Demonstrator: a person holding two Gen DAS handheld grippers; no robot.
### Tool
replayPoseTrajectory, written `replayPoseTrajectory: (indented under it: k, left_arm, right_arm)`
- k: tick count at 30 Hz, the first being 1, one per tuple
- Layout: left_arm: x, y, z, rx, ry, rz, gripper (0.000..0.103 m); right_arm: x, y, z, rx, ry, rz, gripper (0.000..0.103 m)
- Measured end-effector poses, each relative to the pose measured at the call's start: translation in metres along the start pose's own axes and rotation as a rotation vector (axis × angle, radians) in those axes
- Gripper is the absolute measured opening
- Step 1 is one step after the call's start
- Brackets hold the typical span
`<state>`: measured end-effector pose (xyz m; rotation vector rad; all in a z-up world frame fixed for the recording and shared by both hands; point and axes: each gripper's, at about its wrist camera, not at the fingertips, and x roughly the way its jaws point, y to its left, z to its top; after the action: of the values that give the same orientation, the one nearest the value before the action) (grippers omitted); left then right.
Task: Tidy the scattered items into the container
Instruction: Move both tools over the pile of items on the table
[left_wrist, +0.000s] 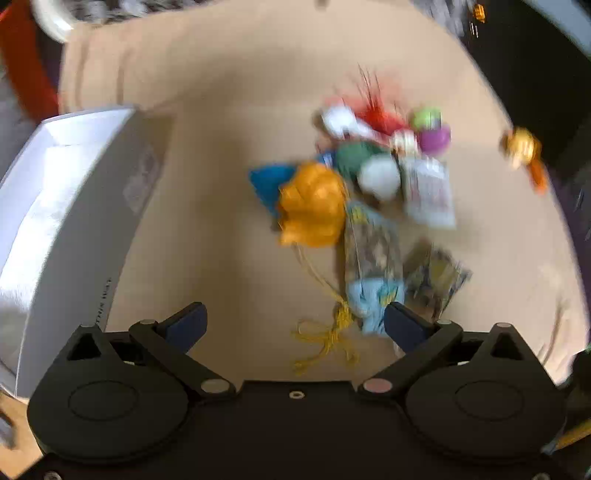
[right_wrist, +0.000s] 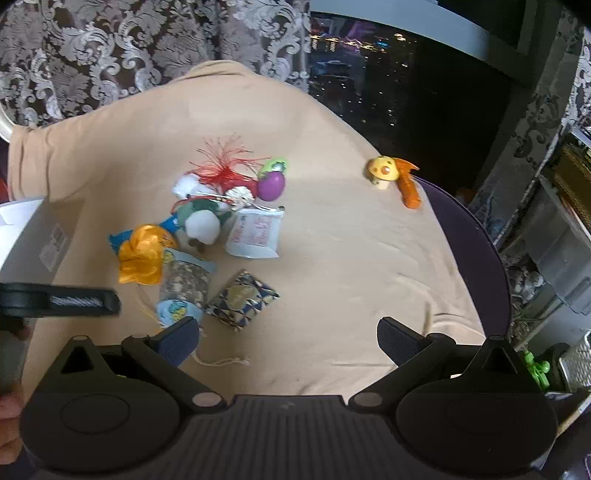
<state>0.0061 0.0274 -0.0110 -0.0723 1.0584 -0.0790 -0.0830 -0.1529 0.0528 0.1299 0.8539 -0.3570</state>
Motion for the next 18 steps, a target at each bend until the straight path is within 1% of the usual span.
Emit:
replayPoseTrajectory:
  k: [2,4,9,13,18]
  left_arm:
    - [-0.01,0.013,-0.003,-0.01,-0.024,0.019,0.099]
    - [-0.013,0.027,-0.007,-0.009,-0.018,0.048,0.099]
    - [-0.025,0.054,-0.016,-0.054,-0.043,0.073,0.099]
    - [-0.028,0.06,-0.022,-0.036,-0.042,0.087,0.099]
    - [-0.03,0.06,-0.029,-0.034,-0.032,0.064,0.099]
  right_arm:
    - [-0.001,0.004,0.001,-0.001,-0.006,0.014,0.102]
    - [-0.002,0.009,0.001,-0.002,-0.011,0.029,0.102]
    - [-0.004,0.029,-0.002,-0.027,-0.023,0.07,0.102]
    - [-0.01,0.046,-0.005,-0.077,-0.035,0.092,0.102]
    - [-0.017,0.058,-0.008,-0.107,-0.058,0.104,0.102]
